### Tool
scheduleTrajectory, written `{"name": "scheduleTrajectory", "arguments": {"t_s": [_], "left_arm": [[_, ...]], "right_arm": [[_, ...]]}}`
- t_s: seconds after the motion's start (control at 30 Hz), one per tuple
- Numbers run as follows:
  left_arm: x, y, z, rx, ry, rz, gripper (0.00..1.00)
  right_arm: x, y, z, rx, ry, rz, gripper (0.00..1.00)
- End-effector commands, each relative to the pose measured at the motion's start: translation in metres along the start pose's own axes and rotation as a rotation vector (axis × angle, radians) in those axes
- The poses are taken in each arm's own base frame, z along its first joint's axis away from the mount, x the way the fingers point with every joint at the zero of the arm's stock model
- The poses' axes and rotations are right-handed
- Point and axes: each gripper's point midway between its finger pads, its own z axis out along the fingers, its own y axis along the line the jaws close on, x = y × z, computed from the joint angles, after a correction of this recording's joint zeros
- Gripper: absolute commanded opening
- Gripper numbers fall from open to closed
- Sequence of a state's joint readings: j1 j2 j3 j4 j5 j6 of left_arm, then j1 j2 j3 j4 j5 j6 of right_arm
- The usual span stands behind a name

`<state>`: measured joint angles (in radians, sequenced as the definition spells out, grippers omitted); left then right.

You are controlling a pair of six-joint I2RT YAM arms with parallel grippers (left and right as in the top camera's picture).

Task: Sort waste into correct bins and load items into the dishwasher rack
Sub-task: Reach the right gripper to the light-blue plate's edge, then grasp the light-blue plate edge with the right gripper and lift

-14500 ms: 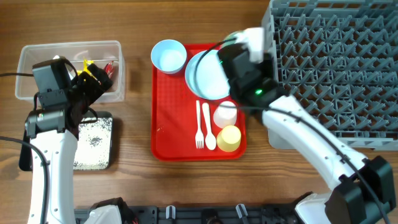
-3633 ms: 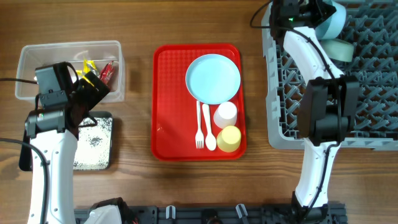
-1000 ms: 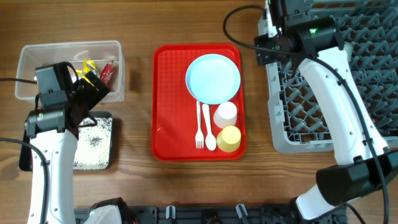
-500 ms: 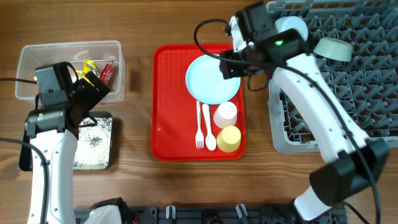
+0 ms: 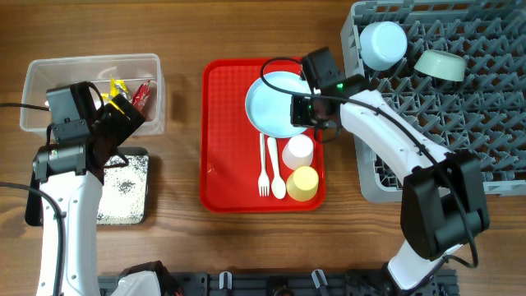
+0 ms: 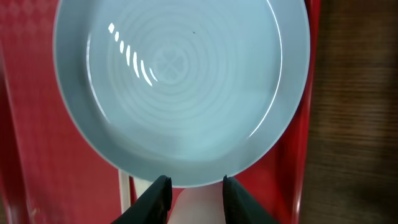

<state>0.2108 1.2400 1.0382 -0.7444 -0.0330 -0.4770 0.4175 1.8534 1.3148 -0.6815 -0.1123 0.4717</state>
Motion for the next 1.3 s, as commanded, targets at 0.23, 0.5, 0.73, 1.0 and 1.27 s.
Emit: {"name": "scheduleTrajectory", "arguments": {"t_s": [0.23, 0.5, 0.73, 1.0, 1.27], "left_arm": [[-0.007, 0.0, -0.002, -0.007, -0.02, -0.004, 1.0], [-0.007, 0.0, -0.002, -0.007, -0.02, -0.004, 1.0], [-0.007, 0.0, -0.002, -0.007, -0.02, -0.004, 1.0], [-0.007, 0.0, -0.002, -0.007, -0.02, -0.004, 1.0], [-0.007, 0.0, -0.002, -0.007, -0.02, -0.004, 1.0]], "right_arm": [[0.005, -0.026, 0.027, 0.077, -0.073, 0.155, 0.46], [0.003, -0.036, 0.036, 0.127, -0.093, 0.159, 0.47], [0.004, -0.036, 0.054, 0.114, -0.077, 0.156, 0.35], [-0.011, -0.034, 0.052, 0.115, -0.139, 0.104, 0.04], [-0.039, -0.027, 0.033, 0.085, -0.221, 0.064, 0.04]]}}
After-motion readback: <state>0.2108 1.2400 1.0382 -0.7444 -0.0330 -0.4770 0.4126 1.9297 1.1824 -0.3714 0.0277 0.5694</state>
